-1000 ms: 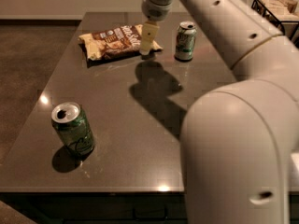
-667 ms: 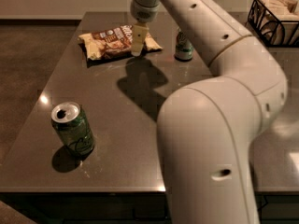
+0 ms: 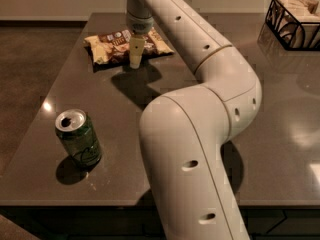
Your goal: Pick brown chip bag
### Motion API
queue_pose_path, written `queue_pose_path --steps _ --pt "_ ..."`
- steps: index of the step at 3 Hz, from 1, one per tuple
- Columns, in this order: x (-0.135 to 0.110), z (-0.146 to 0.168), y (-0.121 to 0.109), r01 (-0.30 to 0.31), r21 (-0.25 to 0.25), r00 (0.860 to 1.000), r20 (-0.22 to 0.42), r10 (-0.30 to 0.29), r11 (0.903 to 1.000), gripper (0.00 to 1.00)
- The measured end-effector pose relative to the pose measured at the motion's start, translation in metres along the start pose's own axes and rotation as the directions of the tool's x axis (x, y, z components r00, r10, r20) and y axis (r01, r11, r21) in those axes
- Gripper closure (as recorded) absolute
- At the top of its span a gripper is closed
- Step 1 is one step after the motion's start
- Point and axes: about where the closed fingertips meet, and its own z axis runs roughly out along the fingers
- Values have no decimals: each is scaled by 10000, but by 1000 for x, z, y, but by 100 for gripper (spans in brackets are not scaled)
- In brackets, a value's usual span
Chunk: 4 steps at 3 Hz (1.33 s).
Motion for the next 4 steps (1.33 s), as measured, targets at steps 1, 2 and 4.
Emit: queue_pose_path --steps 1,2,4 --pt "-2 19 1 48 -280 10000 -38 -49 9996 0" --pt "-7 31 2 84 -515 10000 -49 -87 9986 25" --pt "-8 25 0 36 -568 10000 -23 -37 9984 71"
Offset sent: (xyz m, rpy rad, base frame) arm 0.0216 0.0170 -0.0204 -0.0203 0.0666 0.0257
